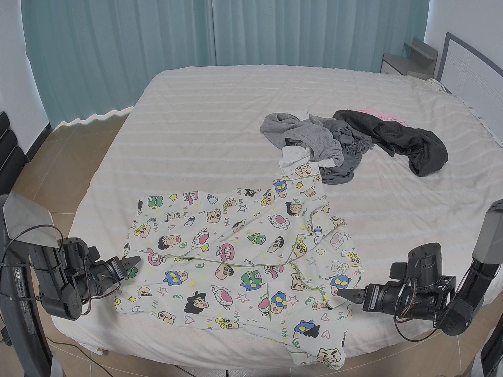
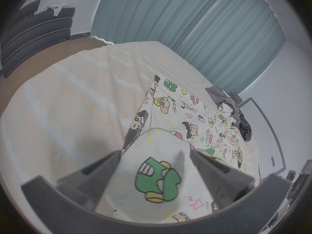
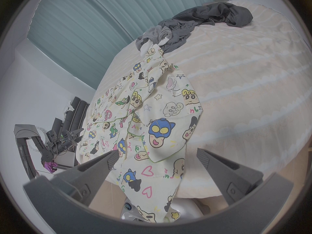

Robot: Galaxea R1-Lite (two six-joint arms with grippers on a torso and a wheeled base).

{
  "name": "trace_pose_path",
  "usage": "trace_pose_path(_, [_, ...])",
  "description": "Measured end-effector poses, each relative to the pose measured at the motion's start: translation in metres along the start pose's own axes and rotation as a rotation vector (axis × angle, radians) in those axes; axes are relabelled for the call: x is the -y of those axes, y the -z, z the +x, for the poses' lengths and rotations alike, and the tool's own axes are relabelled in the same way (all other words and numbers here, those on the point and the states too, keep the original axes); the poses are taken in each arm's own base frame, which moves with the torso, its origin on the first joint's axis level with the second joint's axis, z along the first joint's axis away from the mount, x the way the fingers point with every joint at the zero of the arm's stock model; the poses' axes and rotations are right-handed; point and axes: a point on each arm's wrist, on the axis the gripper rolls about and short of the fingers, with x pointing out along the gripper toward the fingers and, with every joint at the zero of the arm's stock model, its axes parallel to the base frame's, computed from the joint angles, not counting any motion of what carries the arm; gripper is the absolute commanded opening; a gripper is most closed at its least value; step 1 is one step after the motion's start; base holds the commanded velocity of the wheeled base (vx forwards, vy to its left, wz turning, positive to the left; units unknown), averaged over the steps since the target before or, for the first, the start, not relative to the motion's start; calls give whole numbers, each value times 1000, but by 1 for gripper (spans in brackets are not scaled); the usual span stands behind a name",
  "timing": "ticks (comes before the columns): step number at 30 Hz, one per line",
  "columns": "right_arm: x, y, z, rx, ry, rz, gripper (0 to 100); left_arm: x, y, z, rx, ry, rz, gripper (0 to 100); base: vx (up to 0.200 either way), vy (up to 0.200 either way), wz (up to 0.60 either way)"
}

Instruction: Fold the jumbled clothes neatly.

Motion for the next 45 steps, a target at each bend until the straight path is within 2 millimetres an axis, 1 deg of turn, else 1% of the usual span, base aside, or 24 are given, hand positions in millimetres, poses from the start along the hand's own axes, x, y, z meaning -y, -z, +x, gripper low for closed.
trace_pose_path(7, [0,1,1,-4,2,0,100,-1,1,0,3,-9,-1,0,0,0,0])
trace_pose_path(11, [1,1,1,-4,3,1,100,-4,-4,-2,35,-11,3,0,0,0,0])
trace_pose_path(18, [0,0,1,-4,2,2,100,-4,-11,-3,113,-25,22,0,0,0,0])
trace_pose_path(26, [0,-2,2,12,-4,6,100,-4,-12,-2,128,-33,24,0,0,0,0])
trace_pose_path(27, [-1,-3,2,20,-7,7,100,-4,-13,-2,129,-33,24,100,0,0,0])
trace_pose_path(35, [1,-11,4,87,-19,16,100,-3,-13,-3,132,-32,22,100,0,0,0])
trace_pose_path(43, [4,-23,10,149,-23,26,100,6,-18,-15,148,-14,34,100,0,0,0])
trace_pose_path(45, [3,-27,12,170,-21,28,100,8,-20,-18,155,-9,33,100,200,0,0])
